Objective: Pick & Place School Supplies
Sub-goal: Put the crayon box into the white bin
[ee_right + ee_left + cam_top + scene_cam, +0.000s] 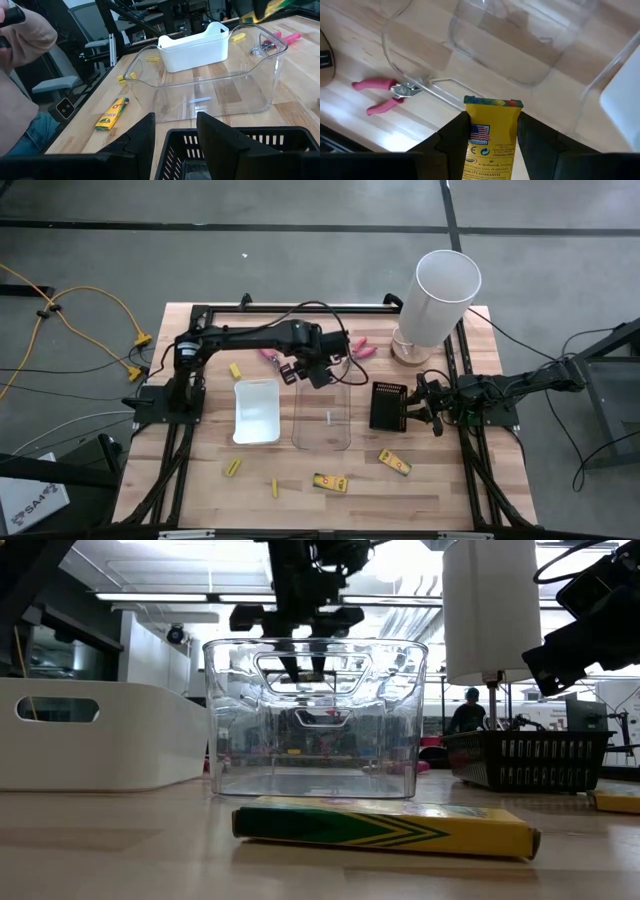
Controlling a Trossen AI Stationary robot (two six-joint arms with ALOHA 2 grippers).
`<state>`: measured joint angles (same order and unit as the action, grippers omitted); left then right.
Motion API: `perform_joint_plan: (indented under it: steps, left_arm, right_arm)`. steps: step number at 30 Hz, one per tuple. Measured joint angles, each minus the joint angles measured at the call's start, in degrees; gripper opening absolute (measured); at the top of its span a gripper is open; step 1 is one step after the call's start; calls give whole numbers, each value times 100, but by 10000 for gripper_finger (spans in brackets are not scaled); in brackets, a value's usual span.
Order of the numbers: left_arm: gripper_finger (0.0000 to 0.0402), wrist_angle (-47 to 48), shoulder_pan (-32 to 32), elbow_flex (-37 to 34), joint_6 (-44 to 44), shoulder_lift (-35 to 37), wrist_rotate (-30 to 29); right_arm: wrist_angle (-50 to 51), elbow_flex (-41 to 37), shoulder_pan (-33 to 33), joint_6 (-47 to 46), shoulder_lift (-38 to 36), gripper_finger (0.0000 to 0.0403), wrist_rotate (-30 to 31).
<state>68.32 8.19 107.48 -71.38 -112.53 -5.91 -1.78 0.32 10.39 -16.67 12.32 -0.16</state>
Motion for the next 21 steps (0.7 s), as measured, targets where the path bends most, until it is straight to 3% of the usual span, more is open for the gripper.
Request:
perform_joint_plan:
  steps: [13, 21]
  left_arm:
    - [151, 1017, -26, 0, 1456, 135, 306]
    - [122, 1515, -286, -2, 1753, 135, 308]
  right_arm:
    - [0, 2, 0, 2, 2, 137, 0]
    - [0, 2, 0, 2, 0, 136, 0]
